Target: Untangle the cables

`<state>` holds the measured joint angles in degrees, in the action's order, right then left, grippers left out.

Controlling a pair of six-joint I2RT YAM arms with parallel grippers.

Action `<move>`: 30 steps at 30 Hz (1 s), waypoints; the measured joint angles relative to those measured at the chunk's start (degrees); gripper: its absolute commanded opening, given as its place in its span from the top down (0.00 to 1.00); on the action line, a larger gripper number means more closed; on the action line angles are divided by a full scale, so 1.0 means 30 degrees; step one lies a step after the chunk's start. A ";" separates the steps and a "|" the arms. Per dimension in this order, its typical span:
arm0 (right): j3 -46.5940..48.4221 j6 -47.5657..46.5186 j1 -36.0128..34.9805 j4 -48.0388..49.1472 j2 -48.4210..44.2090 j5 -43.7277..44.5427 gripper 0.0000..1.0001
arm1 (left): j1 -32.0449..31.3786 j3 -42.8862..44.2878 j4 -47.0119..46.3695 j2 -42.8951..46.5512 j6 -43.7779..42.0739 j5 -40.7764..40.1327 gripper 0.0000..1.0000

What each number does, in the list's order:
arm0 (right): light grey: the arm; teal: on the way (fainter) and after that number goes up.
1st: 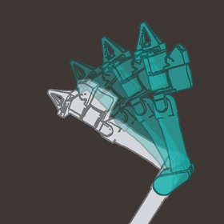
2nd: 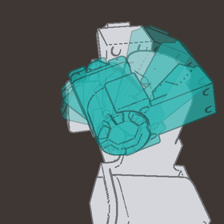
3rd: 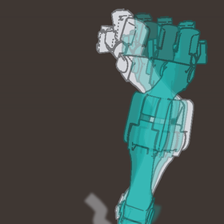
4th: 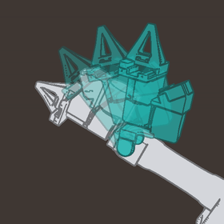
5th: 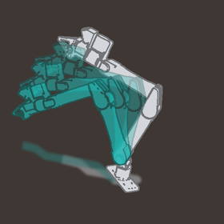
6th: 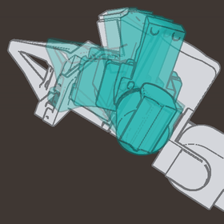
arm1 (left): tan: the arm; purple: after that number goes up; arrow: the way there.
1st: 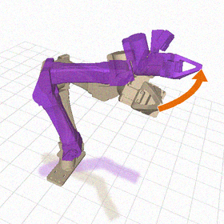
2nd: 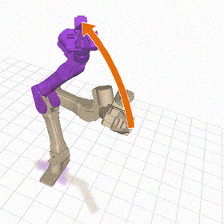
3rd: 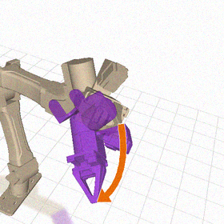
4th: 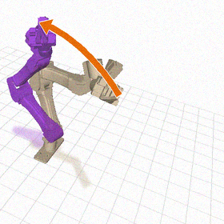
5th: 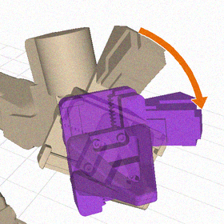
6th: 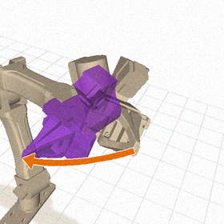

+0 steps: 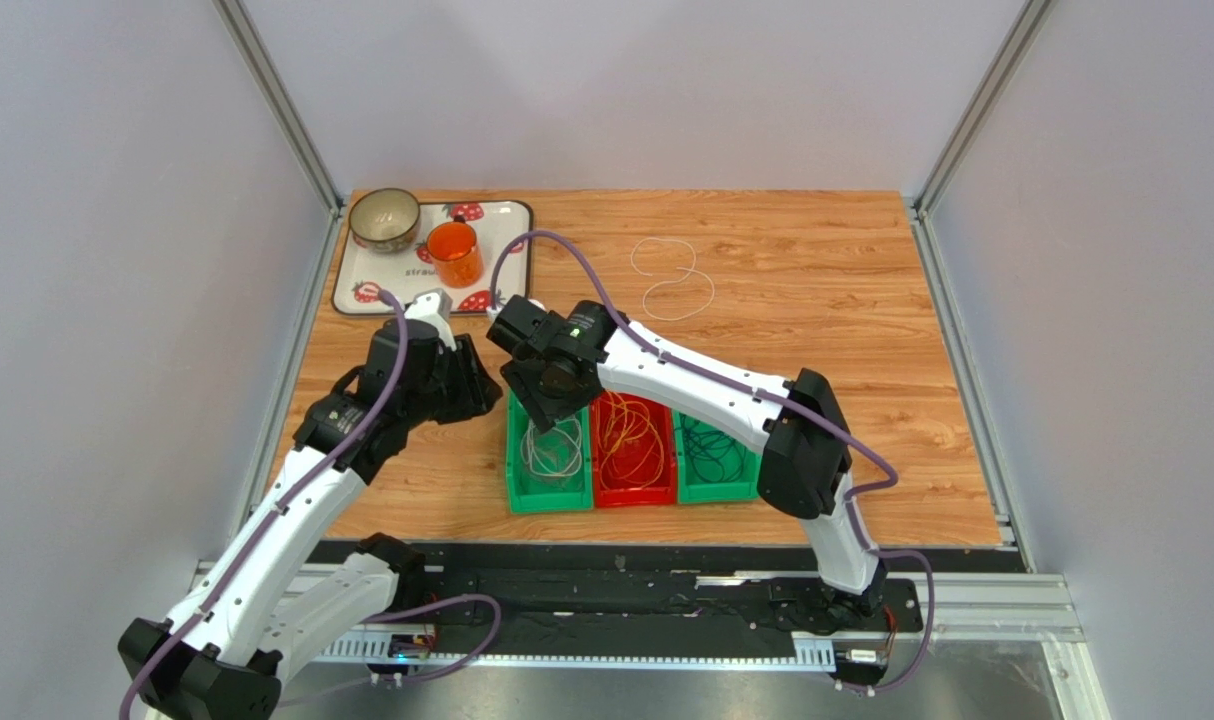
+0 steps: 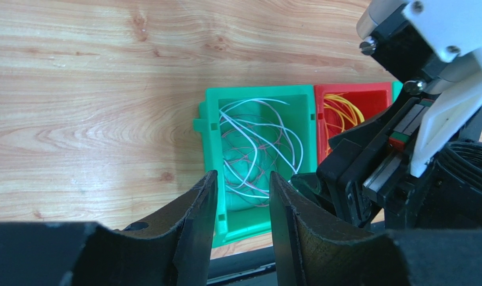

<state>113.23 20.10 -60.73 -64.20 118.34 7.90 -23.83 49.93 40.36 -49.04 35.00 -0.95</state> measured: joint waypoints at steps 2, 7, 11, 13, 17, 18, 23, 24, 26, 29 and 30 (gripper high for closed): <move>0.0073 -0.0102 -0.0015 -0.0364 0.0000 0.0590 0.44 | 0.0000 -0.0022 -0.0182 0.0000 -0.0007 0.0175 0.55; 0.0058 -0.0335 0.0146 -0.0991 -0.0146 0.1428 0.45 | 0.0000 -0.0066 -0.0488 -0.0036 -0.0160 0.0590 0.55; -0.0138 -0.0576 0.0561 -0.0998 -0.0947 0.1690 0.45 | 0.0000 -0.0015 -0.0474 -0.0051 -0.0641 0.0787 0.51; -0.0663 -0.0692 0.0991 -0.0940 -0.1851 0.1741 0.45 | 0.0000 0.0124 -0.0393 -0.0051 -0.0991 0.0809 0.45; -0.1501 -0.0874 0.2579 -0.0707 -0.3628 0.1719 0.44 | 0.0000 0.1056 0.0379 -0.0087 -0.1982 0.0816 0.37; -0.1668 -0.0889 0.3126 -0.0612 -0.4022 0.1661 0.43 | 0.0000 0.1319 0.0503 -0.0109 -0.2171 0.0809 0.35; -0.1829 -0.1005 0.5661 0.0036 -0.4583 0.1486 0.30 | 0.0000 0.2390 0.0947 -0.0211 -0.3366 0.0663 0.29; -0.1807 -0.0998 0.6091 0.0138 -0.4517 0.1515 0.28 | 0.0000 0.2470 0.1056 -0.0226 -0.3570 0.0583 0.28; -0.1399 -0.0998 0.6914 0.0182 -0.4189 0.1596 0.26 | 0.0000 0.2528 0.1253 -0.0321 -0.3927 0.0277 0.28; -0.0262 -0.0969 0.7825 0.0503 -0.3286 0.1690 0.25 | 0.0000 0.2528 0.1559 -0.0597 -0.4364 -0.0233 0.28; 0.0306 -0.0940 0.8196 0.0576 -0.2856 0.1668 0.25 | 0.0000 0.2528 0.1668 -0.0692 -0.4488 -0.0415 0.29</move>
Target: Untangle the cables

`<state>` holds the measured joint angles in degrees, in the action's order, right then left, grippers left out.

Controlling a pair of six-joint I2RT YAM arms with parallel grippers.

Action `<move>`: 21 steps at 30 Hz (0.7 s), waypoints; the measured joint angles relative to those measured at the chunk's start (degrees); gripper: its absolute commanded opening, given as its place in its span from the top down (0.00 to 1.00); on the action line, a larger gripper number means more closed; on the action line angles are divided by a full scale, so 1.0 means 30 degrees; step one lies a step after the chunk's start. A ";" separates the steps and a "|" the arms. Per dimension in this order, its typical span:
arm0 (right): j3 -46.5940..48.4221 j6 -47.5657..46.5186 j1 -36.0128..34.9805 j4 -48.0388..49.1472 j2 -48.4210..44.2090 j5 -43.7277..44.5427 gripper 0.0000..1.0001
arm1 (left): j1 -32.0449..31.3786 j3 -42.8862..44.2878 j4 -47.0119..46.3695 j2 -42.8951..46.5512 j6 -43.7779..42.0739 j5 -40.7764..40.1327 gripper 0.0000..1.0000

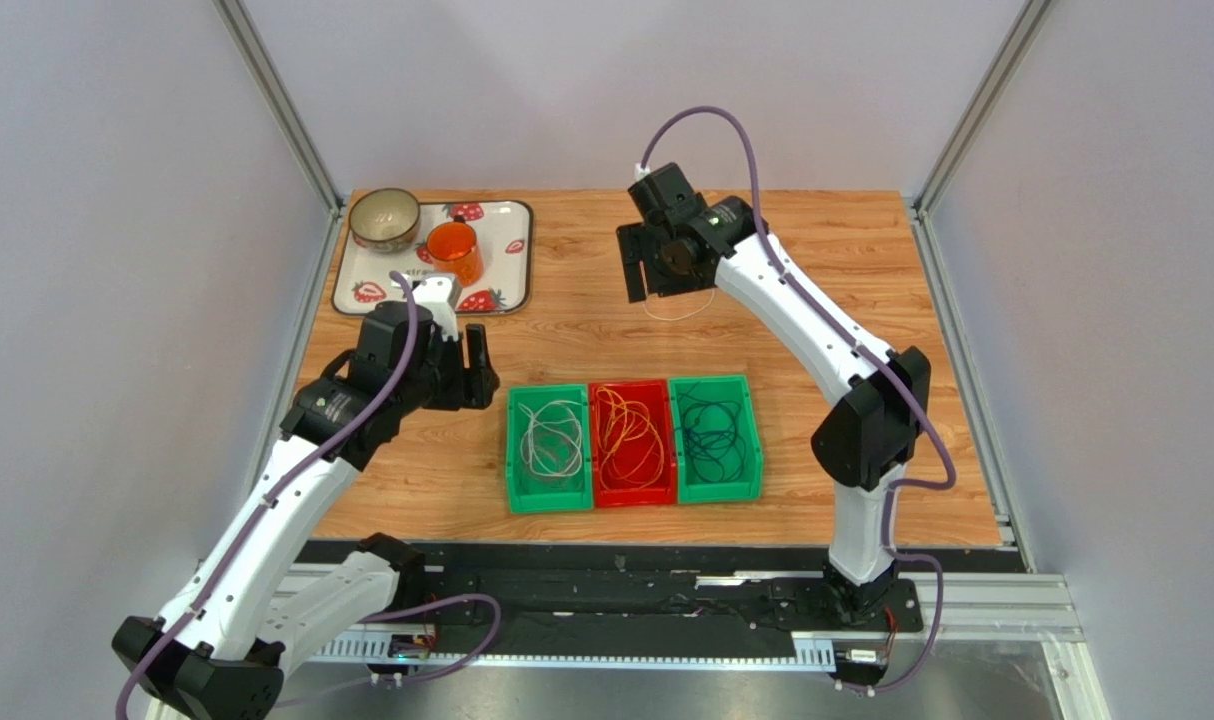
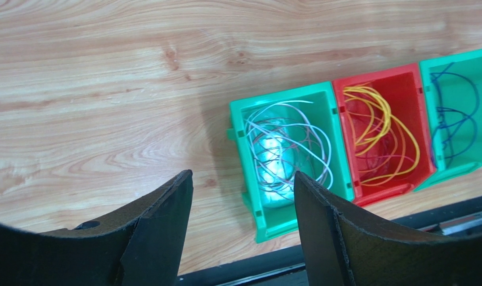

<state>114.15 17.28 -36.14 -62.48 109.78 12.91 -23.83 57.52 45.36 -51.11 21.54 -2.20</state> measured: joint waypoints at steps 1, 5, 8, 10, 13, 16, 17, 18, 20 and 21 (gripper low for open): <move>0.0561 0.0044 0.0306 0.0124 0.0488 -0.0022 0.25 | 0.0000 0.0000 0.0066 -0.0058 -0.0080 -0.0138 0.29; 0.2681 0.0466 0.1617 0.0736 0.2674 -0.0138 0.26 | 0.0000 0.0444 0.0911 -0.0087 -0.0219 -0.0437 0.28; 0.3118 0.1005 0.2572 0.1617 0.3905 -0.0124 0.26 | 0.0000 0.1137 0.1545 0.0117 -0.0182 -0.0430 0.29; 0.3177 0.1333 0.3082 0.2164 0.4605 -0.0029 0.26 | 0.0000 0.1056 0.1719 0.0721 -0.0138 -0.0437 0.29; 0.3993 0.1763 0.3621 0.2506 0.5858 0.0284 0.27 | 0.0000 0.0342 0.2018 0.1960 0.0080 -0.0852 0.29; 0.4721 0.2244 0.3832 0.2900 0.6827 0.0313 0.27 | 0.0000 -0.0058 0.2623 0.2914 0.0576 -0.1086 0.29; 0.4758 0.2361 0.3883 0.3016 0.6980 0.0313 0.27 | 0.0000 -0.0087 0.2732 0.3162 0.0743 -0.0998 0.29; 0.4772 0.2499 0.3993 0.3126 0.7082 0.0335 0.27 | 0.0000 -0.0095 0.2776 0.3359 0.0831 -0.0911 0.29; 0.4779 0.2696 0.4102 0.3264 0.7125 0.0488 0.27 | 0.0000 -0.0466 0.2441 0.3942 0.0874 -0.0801 0.30; 0.4816 0.2769 0.4153 0.3286 0.7125 0.0605 0.27 | 0.0000 -0.0831 0.2251 0.4291 0.0882 -0.0794 0.30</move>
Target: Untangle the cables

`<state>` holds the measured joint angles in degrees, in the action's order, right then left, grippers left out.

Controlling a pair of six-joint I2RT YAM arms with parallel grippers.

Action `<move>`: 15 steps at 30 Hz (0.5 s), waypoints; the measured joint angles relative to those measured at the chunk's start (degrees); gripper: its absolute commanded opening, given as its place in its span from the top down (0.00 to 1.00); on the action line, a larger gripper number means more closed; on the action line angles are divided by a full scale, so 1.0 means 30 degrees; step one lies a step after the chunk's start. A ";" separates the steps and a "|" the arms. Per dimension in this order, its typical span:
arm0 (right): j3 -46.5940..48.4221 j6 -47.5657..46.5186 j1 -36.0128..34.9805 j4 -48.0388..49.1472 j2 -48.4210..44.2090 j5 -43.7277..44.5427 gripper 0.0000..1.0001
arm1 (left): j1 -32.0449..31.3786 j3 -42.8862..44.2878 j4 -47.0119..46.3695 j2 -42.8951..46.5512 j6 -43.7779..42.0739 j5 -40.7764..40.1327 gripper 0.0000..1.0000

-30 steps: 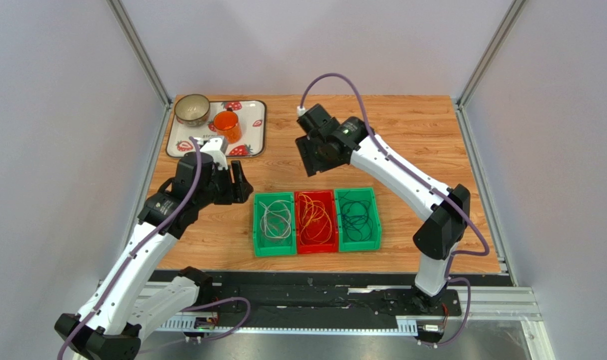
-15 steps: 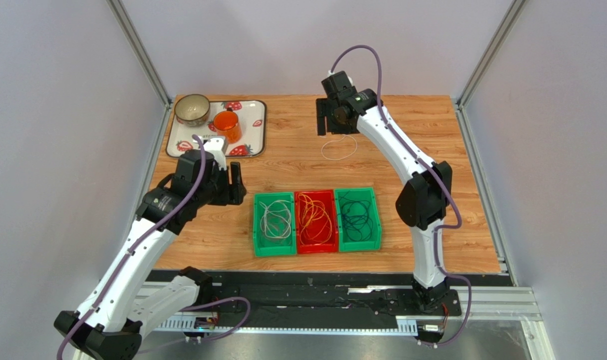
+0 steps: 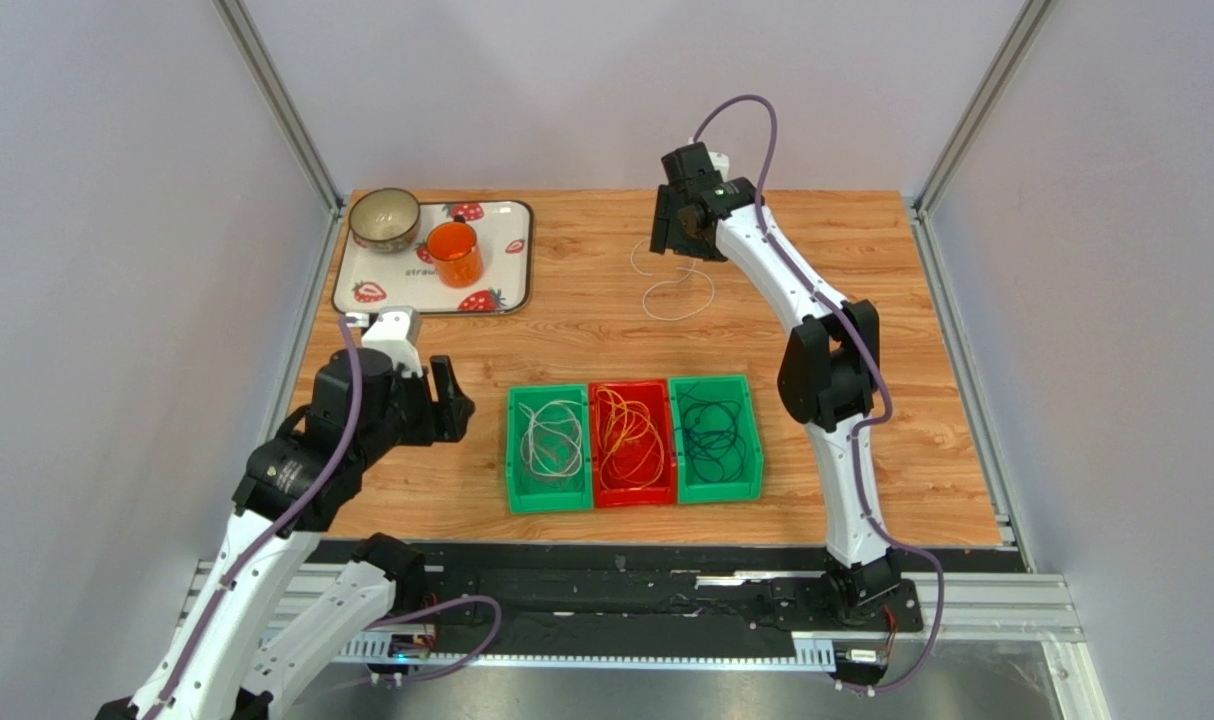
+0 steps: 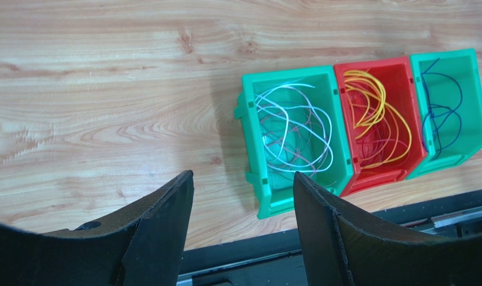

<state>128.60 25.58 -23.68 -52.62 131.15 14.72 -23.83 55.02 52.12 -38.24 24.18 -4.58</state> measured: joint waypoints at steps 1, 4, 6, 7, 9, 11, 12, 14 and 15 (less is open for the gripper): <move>0.0058 0.0051 0.0051 0.0080 0.0000 0.0080 0.27 | 0.0000 -0.0277 -0.0022 0.0233 0.0007 0.0007 0.30; 0.0204 0.0350 0.0328 0.0372 0.0000 0.0036 0.27 | 0.0000 -0.0539 -0.0153 0.0692 0.0000 0.0233 0.29; 0.0328 0.0561 0.0605 0.0452 0.0022 -0.0109 0.27 | 0.0007 -0.0656 -0.0444 0.1086 -0.0007 0.0233 0.29; 0.0415 0.0656 0.0736 0.0466 0.0044 -0.0153 0.27 | 0.0036 -0.0721 -0.0590 0.1275 -0.0007 0.0233 0.29; 0.0532 0.0780 0.0969 0.0539 0.0087 -0.0306 0.27 | 0.0219 -0.0823 -0.0794 0.1770 -0.0015 0.0321 0.29; 0.0583 0.0925 0.1166 0.0634 0.0219 -0.0481 0.27 | 0.0335 -0.0845 -0.0896 0.2098 -0.0015 0.0350 0.30; 0.0597 0.0976 0.1239 0.0663 0.0306 -0.0576 0.28 | 0.0357 -0.0845 -0.0962 0.2215 -0.0007 0.0357 0.29; 0.0619 0.1042 0.1421 0.0663 0.0561 -0.0874 0.28 | 0.0379 -0.0874 -0.1158 0.2317 -0.0015 0.0393 0.29; 0.0619 0.1042 0.1479 0.0656 0.0692 -0.1064 0.28 | 0.0415 -0.0896 -0.1231 0.2331 -0.0015 0.0437 0.29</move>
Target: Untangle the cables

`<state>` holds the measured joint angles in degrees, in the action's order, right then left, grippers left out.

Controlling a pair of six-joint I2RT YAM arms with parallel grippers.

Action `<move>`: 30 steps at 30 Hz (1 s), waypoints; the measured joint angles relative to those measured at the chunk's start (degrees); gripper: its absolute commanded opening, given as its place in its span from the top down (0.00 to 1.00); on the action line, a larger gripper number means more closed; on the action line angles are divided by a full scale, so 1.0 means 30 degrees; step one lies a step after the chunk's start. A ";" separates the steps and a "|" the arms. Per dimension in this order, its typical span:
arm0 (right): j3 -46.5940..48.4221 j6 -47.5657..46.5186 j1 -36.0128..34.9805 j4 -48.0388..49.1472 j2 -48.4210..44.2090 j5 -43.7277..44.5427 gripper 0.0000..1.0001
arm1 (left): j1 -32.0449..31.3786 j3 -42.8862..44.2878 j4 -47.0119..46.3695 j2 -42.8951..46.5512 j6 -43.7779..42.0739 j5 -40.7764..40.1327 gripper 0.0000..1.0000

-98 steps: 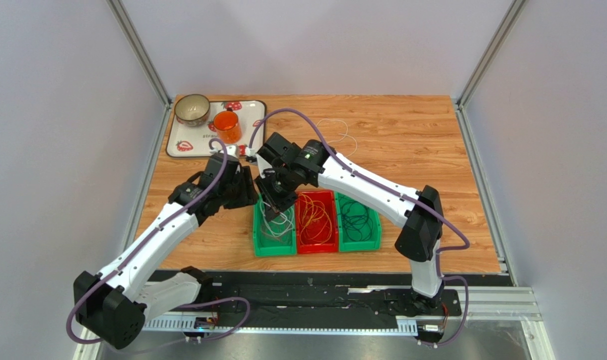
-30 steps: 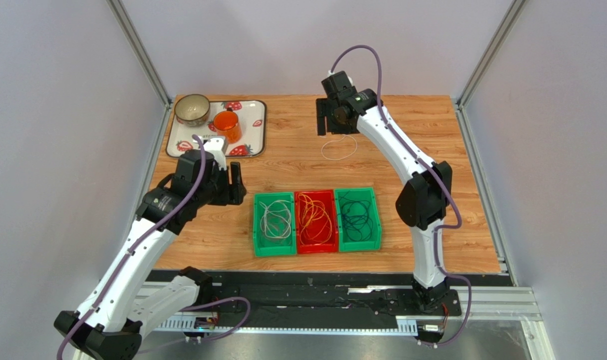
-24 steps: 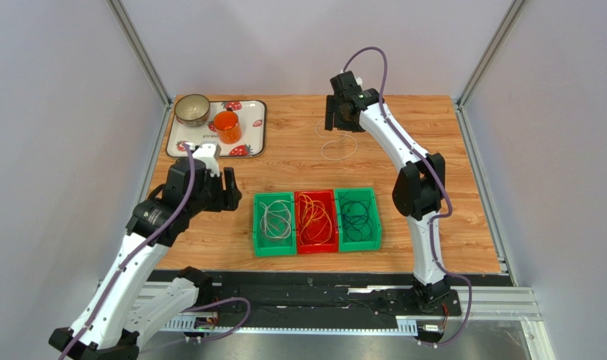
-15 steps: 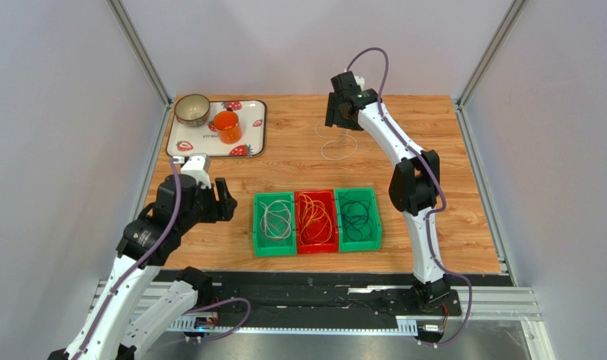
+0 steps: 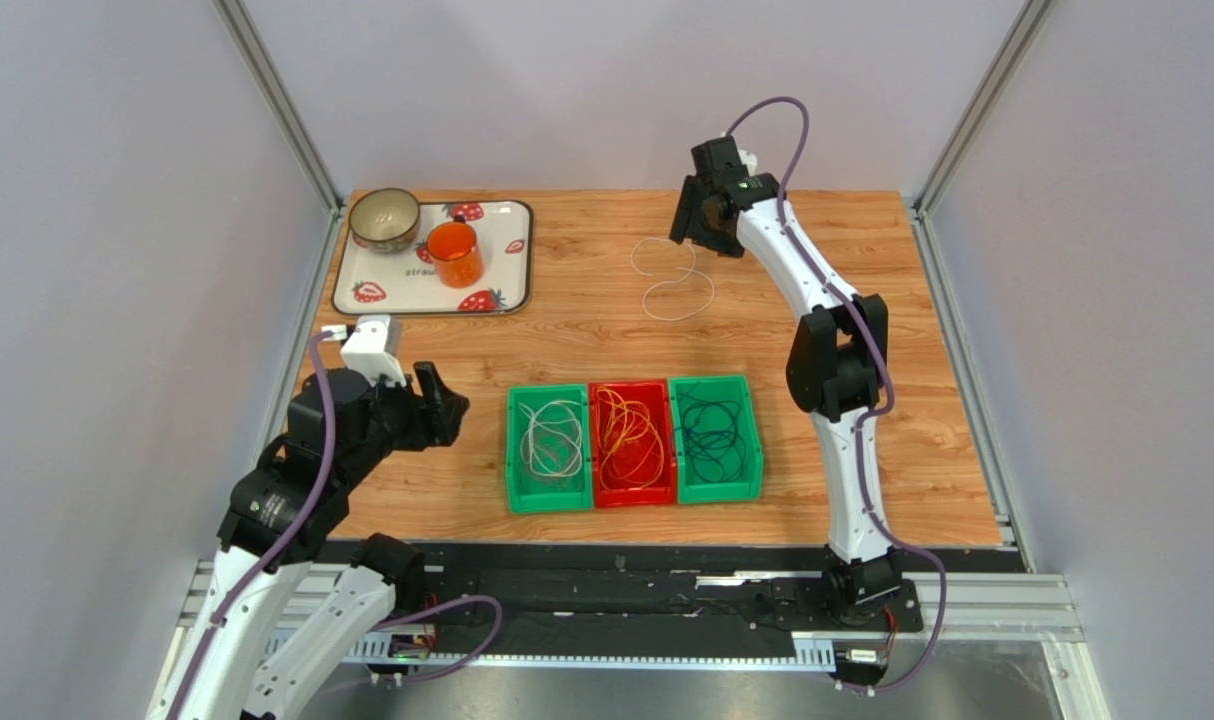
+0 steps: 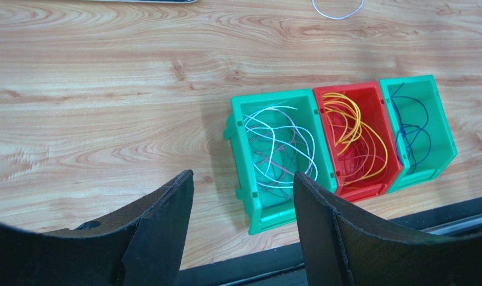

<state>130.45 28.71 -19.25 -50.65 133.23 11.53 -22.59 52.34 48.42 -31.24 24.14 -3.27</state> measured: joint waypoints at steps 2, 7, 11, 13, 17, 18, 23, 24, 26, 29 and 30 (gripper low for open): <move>-0.0007 0.0007 0.0073 -0.0007 0.0277 -0.0284 0.28 | 0.0146 -0.0058 -0.0095 0.0000 0.0000 0.0073 0.29; 0.0022 0.0007 0.0102 -0.0022 0.0707 -0.0911 0.29 | 0.0474 -0.0189 -0.0350 -0.0036 -0.0007 0.0306 0.30; 0.0721 0.0080 0.0124 -0.0015 0.1326 -0.1304 0.29 | 0.1260 -0.0211 -0.0401 -0.0393 -0.0066 0.0925 0.30; 0.1202 0.0146 0.0189 0.0022 0.1778 -0.1596 0.29 | 0.1552 -0.0233 -0.0430 -0.0546 -0.0087 0.1151 0.30; 0.1537 0.0168 0.0219 0.0168 0.2339 -0.2076 0.28 | 0.2251 -0.0335 -0.0670 -0.0539 -0.0102 0.1778 0.30; 0.1537 0.0168 0.0226 0.0211 0.2412 -0.2208 0.28 | 0.2419 -0.0357 -0.0750 -0.0525 -0.0109 0.1916 0.30; 0.1566 0.0372 0.0401 0.0291 0.2586 -0.2849 0.29 | 0.2688 -0.0357 -0.0954 -0.0517 -0.0138 0.2324 0.30; 0.1566 0.0503 0.0466 0.0313 0.2601 -0.3111 0.30 | 0.2688 -0.0357 -0.0969 -0.0517 -0.0146 0.2426 0.30; 0.1566 0.0692 0.0648 0.0357 0.2608 -0.3738 0.30 | 0.2688 -0.0357 -0.0969 -0.0517 -0.0146 0.2484 0.30; 0.1530 0.1071 0.0940 0.0466 0.2608 -0.4299 0.30 | 0.2688 -0.0357 -0.0976 -0.0474 -0.0146 0.2543 0.30; 0.1450 0.1173 0.0998 0.0568 0.2608 -0.4386 0.30 | 0.2688 -0.0357 -0.0991 -0.0466 -0.0146 0.2572 0.30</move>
<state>134.80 32.23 -16.25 -48.95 141.05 -1.63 -14.52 51.27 45.45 -32.64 23.70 4.45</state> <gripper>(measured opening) 0.705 0.702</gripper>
